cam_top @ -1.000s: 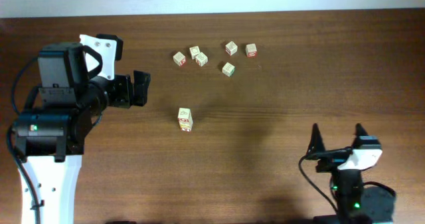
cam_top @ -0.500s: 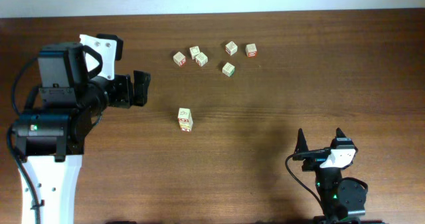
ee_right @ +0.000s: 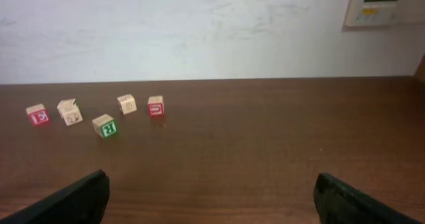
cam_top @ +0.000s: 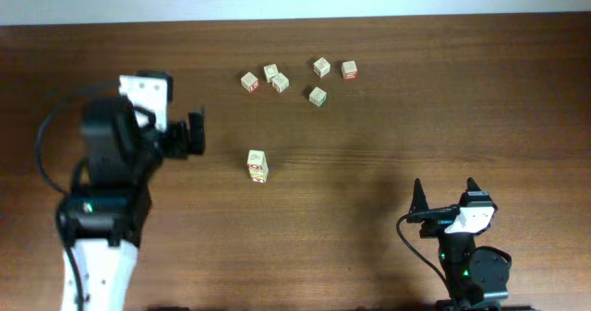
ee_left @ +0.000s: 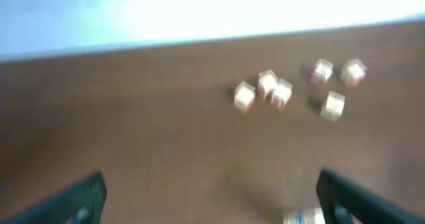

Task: Rotate 4 blocks

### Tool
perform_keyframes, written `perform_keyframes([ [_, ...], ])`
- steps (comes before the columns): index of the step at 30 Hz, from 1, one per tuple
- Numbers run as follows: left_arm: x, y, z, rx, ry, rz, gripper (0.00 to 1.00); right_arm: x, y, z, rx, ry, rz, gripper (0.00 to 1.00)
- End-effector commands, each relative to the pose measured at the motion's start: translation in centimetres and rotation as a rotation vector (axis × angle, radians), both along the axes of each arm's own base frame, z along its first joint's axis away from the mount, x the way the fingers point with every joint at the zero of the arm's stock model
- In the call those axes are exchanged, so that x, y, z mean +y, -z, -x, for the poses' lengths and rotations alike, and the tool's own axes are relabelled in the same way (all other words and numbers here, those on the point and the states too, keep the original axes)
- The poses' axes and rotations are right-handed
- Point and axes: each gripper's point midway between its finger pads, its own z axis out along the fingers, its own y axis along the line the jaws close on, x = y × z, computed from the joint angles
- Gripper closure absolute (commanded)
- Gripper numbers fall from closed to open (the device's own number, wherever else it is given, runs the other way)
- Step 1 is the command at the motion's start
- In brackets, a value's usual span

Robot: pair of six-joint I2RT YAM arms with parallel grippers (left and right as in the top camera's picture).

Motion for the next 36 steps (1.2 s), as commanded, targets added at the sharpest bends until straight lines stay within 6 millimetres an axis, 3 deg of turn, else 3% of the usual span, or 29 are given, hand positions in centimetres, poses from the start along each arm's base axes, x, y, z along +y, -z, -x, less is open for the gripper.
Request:
perform_keyframes([
  [1,0.6,2.8,3.0,-0.139,0.011,0.004,0.01,-0.1,0.4,0.0,0.006,0.001,0.007,0.02],
  [3,1.7,4.7,5.3,-0.252,-0.028,-0.005,0.01,-0.1,0.4,0.0,0.006,0.001,0.007,0.02],
  [6,1.8,7.0,8.0,-0.407,-0.011,-0.080,0.01,-0.1,0.4,0.0,0.006,0.001,0.007,0.02],
  [10,1.7,9.5,9.3,-0.527,-0.011,-0.099,0.01,-0.1,0.4,0.0,0.006,0.001,0.007,0.02],
  [15,1.6,11.4,10.7,-0.503,0.007,-0.153,0.01,-0.1,0.4,0.0,0.006,0.001,0.007,0.02],
  [36,1.6,11.5,10.7,-0.497,0.005,-0.152,0.01,-0.1,0.4,0.0,0.006,0.001,0.007,0.02],
])
